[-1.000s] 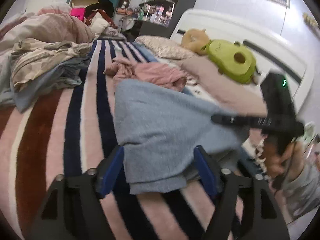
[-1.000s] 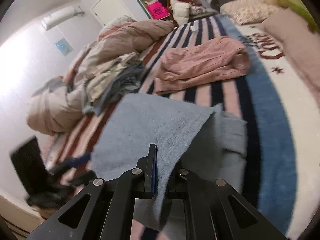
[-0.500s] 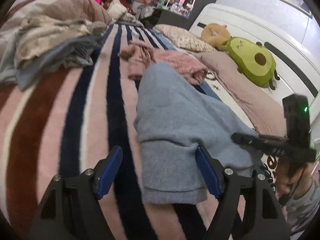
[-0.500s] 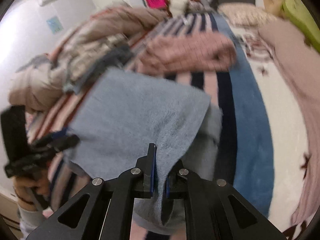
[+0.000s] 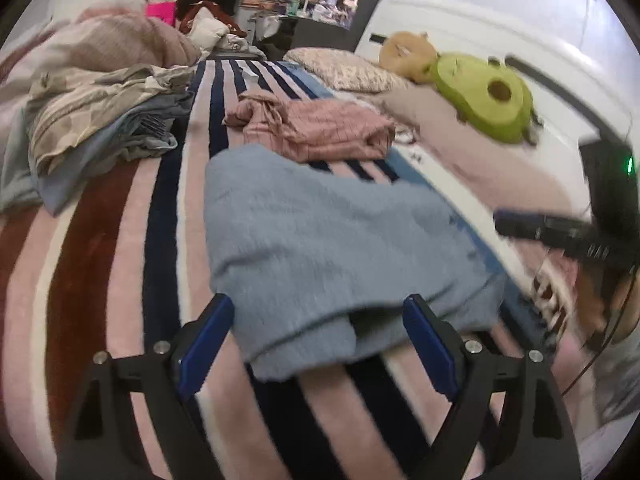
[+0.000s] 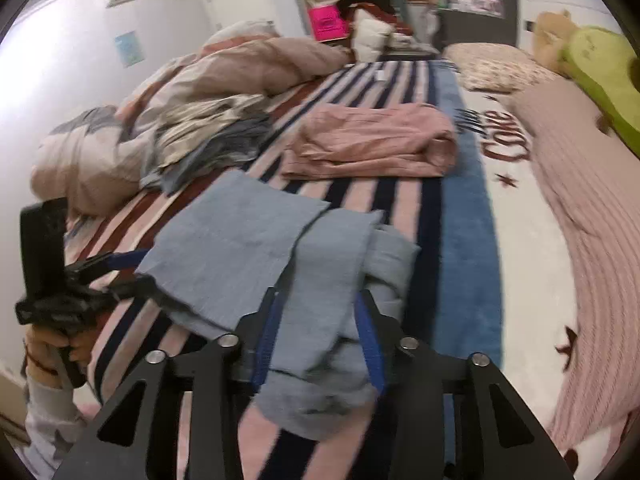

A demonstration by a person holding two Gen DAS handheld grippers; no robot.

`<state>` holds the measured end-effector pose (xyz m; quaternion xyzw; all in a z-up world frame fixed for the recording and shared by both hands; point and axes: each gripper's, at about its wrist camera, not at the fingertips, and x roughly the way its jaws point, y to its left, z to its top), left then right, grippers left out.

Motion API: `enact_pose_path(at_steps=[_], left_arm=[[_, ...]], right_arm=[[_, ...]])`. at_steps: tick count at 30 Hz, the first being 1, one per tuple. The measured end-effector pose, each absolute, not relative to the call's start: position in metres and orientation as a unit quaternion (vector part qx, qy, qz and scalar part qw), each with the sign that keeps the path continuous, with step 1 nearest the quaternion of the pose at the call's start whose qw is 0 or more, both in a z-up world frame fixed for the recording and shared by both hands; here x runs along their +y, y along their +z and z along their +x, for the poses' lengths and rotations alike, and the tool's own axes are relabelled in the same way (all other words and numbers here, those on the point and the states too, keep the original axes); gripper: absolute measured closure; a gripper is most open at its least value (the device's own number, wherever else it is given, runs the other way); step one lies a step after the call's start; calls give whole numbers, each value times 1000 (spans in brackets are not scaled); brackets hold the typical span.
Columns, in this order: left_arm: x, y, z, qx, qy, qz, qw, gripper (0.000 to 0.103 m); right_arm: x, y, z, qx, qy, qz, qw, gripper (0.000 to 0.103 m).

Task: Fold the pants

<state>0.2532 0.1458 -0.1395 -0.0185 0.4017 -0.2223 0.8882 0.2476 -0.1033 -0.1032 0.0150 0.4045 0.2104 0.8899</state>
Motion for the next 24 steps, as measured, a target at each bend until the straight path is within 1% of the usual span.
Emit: enact_pose_path(at_steps=[2, 4, 7, 9, 12, 20, 22, 24], left_arm=[[141, -149, 252, 411, -199, 4, 890, 19], [143, -156, 256, 418, -165, 7, 893, 19], [158, -161, 260, 407, -139, -28, 902, 19], [177, -161, 260, 398, -118, -63, 908, 23], [201, -160, 256, 387, -106, -97, 911, 24], [201, -169, 255, 414, -67, -56, 906, 24], [201, -166, 251, 408, -63, -48, 909, 24], [204, -156, 246, 388, -80, -62, 916, 24]], right_arm=[[-89, -108, 251, 407, 217, -3, 887, 61], [-78, -118, 258, 419, 217, -11, 882, 61], [-65, -133, 266, 437, 234, 0, 869, 61], [-59, -139, 269, 442, 239, 1, 864, 61], [-56, -146, 273, 451, 235, 7, 861, 61], [-60, -157, 271, 462, 233, 8, 856, 61], [-62, -155, 269, 460, 233, 9, 856, 61], [-65, -153, 268, 460, 230, 10, 857, 61]])
